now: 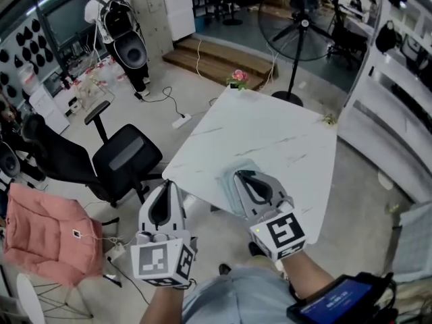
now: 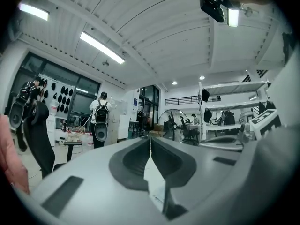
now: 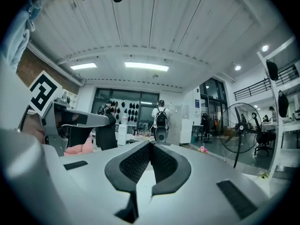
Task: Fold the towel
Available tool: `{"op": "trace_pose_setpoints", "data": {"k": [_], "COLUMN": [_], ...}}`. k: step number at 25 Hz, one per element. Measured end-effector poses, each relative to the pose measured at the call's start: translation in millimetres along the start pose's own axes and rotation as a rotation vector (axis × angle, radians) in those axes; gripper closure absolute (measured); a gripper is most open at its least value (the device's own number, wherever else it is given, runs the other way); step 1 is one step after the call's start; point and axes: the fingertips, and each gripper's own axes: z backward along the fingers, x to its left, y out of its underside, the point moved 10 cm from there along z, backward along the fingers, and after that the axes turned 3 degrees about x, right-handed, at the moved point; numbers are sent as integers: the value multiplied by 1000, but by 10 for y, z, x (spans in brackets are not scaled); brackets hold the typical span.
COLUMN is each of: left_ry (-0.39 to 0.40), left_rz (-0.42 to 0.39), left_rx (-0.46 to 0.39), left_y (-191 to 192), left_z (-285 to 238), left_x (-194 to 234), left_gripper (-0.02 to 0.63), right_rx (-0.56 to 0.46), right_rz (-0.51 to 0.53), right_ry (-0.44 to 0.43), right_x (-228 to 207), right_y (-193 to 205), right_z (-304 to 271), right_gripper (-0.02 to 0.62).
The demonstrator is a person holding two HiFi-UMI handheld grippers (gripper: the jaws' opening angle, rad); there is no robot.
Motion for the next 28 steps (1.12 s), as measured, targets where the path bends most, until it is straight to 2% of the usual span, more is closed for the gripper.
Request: {"op": "trace_pose_setpoints", "data": {"k": [10,17,28], "left_ry": [0,1,4], "left_rz": [1,-27,-23], "left_rx": [-2,-7,-1], "left_y": [-56,-42,-61], "left_z": [-5,-27,-7], "left_x": [2,3,-18], "left_gripper": [592,592,594], "right_rx": [-53,-60,-63], "right_rz": [29,31,47], "right_ry": [12,13,7], "right_x": [18,16,62], "right_y": [-181,-199,-214], "right_z": [3,-11,-5], "right_gripper": [583,583,583]}}
